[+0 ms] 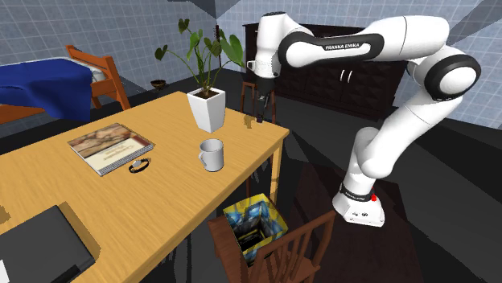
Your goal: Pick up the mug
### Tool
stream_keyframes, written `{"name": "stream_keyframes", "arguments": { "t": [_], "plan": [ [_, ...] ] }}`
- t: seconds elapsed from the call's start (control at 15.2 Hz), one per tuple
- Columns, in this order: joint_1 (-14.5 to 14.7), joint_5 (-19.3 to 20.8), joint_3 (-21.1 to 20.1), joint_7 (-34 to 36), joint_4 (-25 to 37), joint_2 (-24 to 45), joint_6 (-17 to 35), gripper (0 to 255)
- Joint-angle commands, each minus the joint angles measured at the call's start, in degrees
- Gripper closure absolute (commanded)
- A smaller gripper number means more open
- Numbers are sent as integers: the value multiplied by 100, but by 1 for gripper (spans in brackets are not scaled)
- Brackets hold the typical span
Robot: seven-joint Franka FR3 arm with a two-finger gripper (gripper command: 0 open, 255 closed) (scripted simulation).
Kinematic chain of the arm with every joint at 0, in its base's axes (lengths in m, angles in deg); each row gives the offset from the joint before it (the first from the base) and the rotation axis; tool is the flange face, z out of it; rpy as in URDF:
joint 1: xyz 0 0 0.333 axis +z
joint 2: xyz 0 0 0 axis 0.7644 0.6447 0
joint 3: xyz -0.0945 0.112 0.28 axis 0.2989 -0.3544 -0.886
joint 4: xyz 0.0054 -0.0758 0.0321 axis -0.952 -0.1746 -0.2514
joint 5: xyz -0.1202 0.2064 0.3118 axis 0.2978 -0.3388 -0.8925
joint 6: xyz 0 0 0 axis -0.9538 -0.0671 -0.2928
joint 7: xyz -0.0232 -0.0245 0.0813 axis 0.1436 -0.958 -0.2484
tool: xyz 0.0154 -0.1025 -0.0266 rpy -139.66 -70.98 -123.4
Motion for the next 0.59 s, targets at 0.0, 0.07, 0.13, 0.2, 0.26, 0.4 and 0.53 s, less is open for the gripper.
{"name": "stream_keyframes", "arguments": {
  "t": [0.0,0.07,0.13,0.2,0.26,0.4,0.53],
  "plan": [
    [31,-51,-65,53,248,411,139,0],
    [47,-71,-101,84,380,619,202,0],
    [63,-88,-137,114,519,829,260,0],
    [80,-102,-171,145,665,1039,312,0],
    [97,-113,-205,176,818,1251,358,0],
    [135,-126,-271,239,1146,1679,433,0],
    [177,-128,-333,304,1506,2114,484,0]
  ]
}}
